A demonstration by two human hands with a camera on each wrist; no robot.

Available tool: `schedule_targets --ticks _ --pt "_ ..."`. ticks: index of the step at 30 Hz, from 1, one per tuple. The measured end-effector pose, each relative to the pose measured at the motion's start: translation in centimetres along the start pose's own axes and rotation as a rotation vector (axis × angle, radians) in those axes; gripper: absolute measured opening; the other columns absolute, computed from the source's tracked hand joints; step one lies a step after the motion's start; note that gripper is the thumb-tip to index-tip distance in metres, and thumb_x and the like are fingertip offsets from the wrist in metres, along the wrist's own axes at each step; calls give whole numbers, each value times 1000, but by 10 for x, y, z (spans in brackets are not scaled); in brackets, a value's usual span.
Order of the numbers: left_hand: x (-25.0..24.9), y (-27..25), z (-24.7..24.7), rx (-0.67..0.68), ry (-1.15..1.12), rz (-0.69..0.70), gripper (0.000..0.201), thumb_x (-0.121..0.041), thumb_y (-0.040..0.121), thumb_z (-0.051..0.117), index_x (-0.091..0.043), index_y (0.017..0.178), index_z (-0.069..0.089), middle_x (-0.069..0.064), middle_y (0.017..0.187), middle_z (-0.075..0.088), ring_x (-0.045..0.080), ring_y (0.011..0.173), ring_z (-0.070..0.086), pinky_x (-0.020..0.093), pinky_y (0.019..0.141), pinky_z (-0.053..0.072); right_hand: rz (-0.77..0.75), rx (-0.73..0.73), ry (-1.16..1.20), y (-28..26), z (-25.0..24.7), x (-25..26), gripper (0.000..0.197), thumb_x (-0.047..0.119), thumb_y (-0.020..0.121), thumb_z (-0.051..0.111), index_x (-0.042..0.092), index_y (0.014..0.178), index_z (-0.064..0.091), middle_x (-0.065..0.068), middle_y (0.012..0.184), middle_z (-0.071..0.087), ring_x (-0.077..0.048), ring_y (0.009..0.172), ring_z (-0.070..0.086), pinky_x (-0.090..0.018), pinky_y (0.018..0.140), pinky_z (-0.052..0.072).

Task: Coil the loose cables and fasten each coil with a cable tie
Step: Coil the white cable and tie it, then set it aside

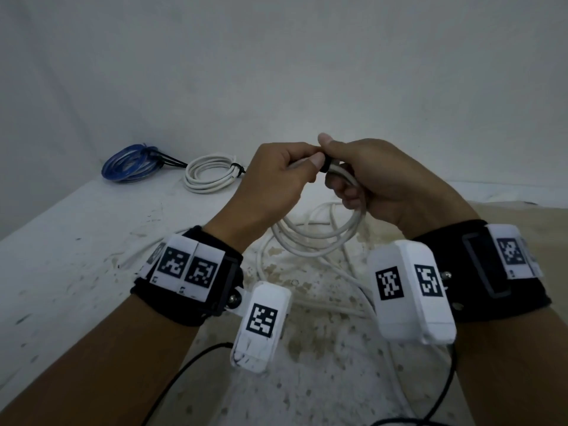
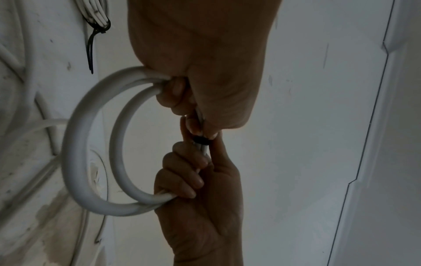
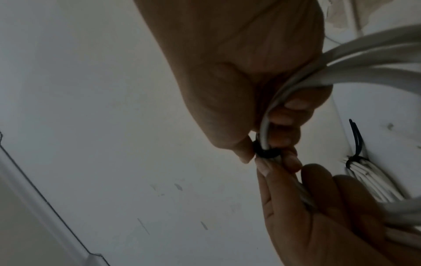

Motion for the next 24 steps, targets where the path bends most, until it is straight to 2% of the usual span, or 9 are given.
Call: schedule_targets --ticks 3,6,9,11,13,15,18,21,24 --pt "2 2 -2 -45 -69 -63 16 -18 97 60 -8 106 68 -3 66 60 -1 45 46 11 46 34 -40 -13 66 2 1 2 40 42 98 57 14 68 62 4 51 38 -10 44 25 -22 41 20" --pt "6 4 -9 -113 -222 -156 22 -30 95 63 -9 102 63 0 65 62 9 42 41 22 43 34 -50 -70 171 4 -2 4 34 40 96 60 12 77 59 5 51 33 -9 44 22 -21 38 18" --pt "12 4 -11 -99 -513 -284 36 -41 101 49 -11 90 65 2 62 59 13 45 45 25 46 40 -55 -138 342 5 -7 4 32 39 97 60 9 87 58 5 51 33 -8 43 20 -20 37 18" --pt "17 1 -4 -58 -721 -344 47 -44 103 38 -8 90 65 4 62 58 15 51 50 26 51 47 -70 -209 448 6 -12 3 34 40 97 60 6 93 61 5 52 34 -8 43 20 -20 36 19" --pt "21 -3 6 -37 -862 -366 53 -44 104 33 -4 93 64 4 61 56 17 55 52 28 58 51 -95 -274 525 7 -16 2 38 40 98 58 5 86 65 5 53 33 -8 44 19 -20 36 18" --pt "23 -4 13 -63 -951 -365 51 -43 105 32 -5 90 62 2 57 48 16 53 50 27 58 51 -108 -305 567 7 -15 1 41 41 99 56 7 79 67 4 53 31 -8 44 18 -20 37 18" --pt "27 -5 10 -252 -950 -388 50 -48 103 36 -9 83 60 -4 51 33 8 39 33 21 41 35 -102 -294 591 8 -3 0 45 42 101 51 5 81 68 5 53 31 -8 42 19 -20 39 18" --pt "38 -8 -4 -469 -860 -459 53 -55 99 42 -11 74 58 -5 48 30 8 36 22 21 37 19 -82 -267 577 9 17 -4 48 45 101 50 6 83 71 5 51 34 -9 41 23 -21 38 23" --pt "46 -8 -11 -487 -903 -505 52 -54 101 40 -13 72 56 -6 47 33 8 35 22 21 36 17 -82 -261 503 8 25 -3 52 47 102 45 6 88 73 4 50 35 -11 41 29 -23 42 31"
Point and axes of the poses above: each hand's wrist, its own y-axis towards the middle knuckle, its own z-axis out of the palm, x = y × z, the point moved 6 cm from there along y, towards the middle knuckle
